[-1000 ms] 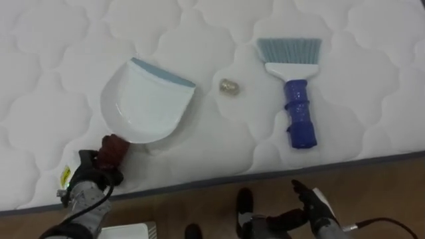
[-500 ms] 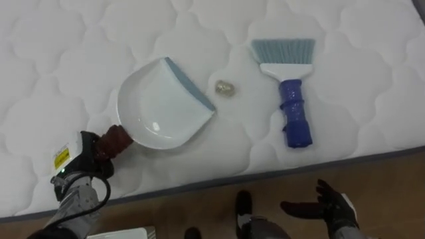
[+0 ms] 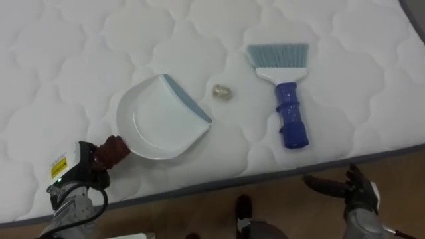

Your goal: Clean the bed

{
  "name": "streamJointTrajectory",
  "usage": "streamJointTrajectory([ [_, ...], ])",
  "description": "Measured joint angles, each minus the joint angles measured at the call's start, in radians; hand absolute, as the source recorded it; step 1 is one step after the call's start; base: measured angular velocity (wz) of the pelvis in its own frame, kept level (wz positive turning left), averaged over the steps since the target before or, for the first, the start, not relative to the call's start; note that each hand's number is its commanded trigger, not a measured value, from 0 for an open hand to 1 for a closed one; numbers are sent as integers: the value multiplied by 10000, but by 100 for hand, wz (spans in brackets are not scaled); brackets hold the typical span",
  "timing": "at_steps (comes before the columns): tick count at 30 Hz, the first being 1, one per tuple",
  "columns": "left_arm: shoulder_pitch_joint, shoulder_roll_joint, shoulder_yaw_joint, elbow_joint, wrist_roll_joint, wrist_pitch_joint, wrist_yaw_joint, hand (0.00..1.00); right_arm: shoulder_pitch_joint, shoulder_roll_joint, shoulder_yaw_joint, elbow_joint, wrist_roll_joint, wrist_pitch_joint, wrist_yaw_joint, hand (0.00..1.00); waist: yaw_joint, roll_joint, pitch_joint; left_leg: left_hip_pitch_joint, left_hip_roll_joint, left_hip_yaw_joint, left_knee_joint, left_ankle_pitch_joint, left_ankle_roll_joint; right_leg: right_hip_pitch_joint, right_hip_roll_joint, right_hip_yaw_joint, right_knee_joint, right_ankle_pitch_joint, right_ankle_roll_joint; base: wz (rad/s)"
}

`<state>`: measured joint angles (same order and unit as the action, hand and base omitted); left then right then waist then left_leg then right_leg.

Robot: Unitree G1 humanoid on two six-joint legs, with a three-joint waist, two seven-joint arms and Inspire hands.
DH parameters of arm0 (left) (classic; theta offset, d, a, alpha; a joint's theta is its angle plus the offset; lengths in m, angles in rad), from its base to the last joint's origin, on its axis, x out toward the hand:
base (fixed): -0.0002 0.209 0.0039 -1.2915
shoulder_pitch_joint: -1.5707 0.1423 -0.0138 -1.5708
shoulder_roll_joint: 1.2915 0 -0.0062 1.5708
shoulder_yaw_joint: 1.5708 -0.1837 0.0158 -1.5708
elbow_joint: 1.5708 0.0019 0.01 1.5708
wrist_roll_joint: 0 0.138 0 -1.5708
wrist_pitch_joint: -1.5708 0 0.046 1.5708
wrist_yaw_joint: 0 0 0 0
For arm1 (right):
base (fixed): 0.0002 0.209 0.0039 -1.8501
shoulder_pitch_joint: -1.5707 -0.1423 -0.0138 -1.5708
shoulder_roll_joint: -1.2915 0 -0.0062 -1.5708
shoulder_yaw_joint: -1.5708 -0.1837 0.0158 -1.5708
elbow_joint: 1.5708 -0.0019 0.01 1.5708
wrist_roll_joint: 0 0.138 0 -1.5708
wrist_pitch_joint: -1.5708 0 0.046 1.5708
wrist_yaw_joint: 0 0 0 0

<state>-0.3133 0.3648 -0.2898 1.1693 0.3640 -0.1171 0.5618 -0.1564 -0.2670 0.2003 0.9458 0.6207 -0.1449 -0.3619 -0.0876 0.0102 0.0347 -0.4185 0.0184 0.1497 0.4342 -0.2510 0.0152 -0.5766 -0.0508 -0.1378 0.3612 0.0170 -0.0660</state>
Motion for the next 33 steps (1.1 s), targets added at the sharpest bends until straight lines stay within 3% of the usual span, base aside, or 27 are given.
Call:
streamJointTrajectory([
  [5, 6, 15, 15, 5, 23, 5, 21, 100, -227, 0, -409, -120, -457, -166, -929, 0, 99, -81, -49, 12, 2, 50, 5, 1, 1, 1, -8, 16, 0, 12, -3, -1],
  [11, 12, 20, 22, 64, 462, 71, 213, 100, -601, -8, -678, -464, -2497, -429, -2489, 0, 140, -80, -47, -25, 40, 48, 134, 1, 0, 1, 3, 3, 77, -12, -24, 0],
  [17, -21, 20, 32, 86, 914, 415, 240, 100, -859, -27, -678, -1331, -4131, -497, -3592, 0, 274, -84, -40, 49, 49, 113, 145, -5, -1, 1, 3, 73, 173, -62, -20, -2],
  [29, -41, -15, 8, 73, 1096, 703, 228, 100, -1362, 90, -380, -1803, -4671, -420, -3991, 0, 438, -108, -10, 49, 48, 114, 108, -7, -3, 2, -13, 12, 159, -65, -24, 0],
  [33, -49, -17, -2, 76, 1086, 746, 171, 100, -1365, 106, -146, -1926, -4672, -289, -3903, 0, 428, -93, 55, 58, 50, 114, 69, -10, 0, 2, -24, -19, 163, -125, 16, 0],
])
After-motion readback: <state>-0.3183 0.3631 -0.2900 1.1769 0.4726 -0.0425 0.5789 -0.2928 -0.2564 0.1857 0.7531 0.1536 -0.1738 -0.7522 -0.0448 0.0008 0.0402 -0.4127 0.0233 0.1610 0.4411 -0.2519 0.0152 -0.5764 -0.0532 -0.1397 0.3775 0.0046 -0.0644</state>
